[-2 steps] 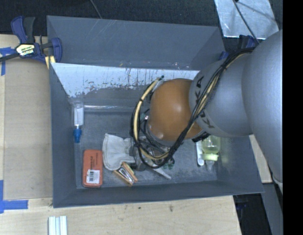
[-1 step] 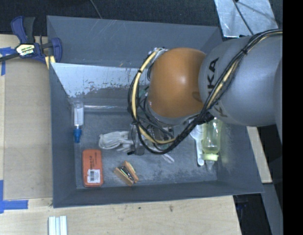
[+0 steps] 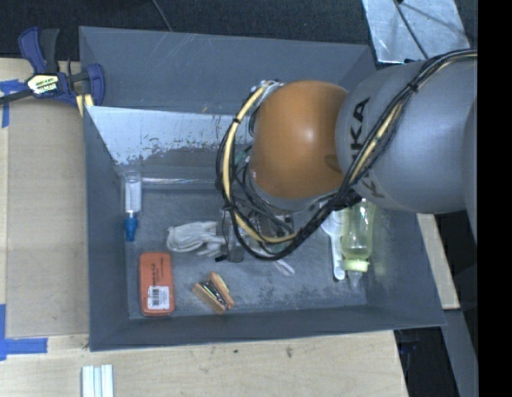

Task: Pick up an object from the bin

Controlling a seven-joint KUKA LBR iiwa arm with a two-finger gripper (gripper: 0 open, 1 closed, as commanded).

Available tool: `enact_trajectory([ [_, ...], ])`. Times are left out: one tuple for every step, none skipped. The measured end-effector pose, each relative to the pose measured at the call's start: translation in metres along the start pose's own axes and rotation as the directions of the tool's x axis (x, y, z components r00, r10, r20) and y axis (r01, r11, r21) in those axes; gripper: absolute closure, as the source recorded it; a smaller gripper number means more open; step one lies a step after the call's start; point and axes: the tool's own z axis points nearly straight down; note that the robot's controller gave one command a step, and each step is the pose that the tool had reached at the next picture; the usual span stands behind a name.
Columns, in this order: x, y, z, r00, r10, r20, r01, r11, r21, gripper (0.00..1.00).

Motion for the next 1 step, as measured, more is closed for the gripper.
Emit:
enact_trajectory([
  [0.0055, -0.0184, -0.0549, 1.0, 0.006, -0.006, -0.006, 1.0, 0.001, 1.0],
])
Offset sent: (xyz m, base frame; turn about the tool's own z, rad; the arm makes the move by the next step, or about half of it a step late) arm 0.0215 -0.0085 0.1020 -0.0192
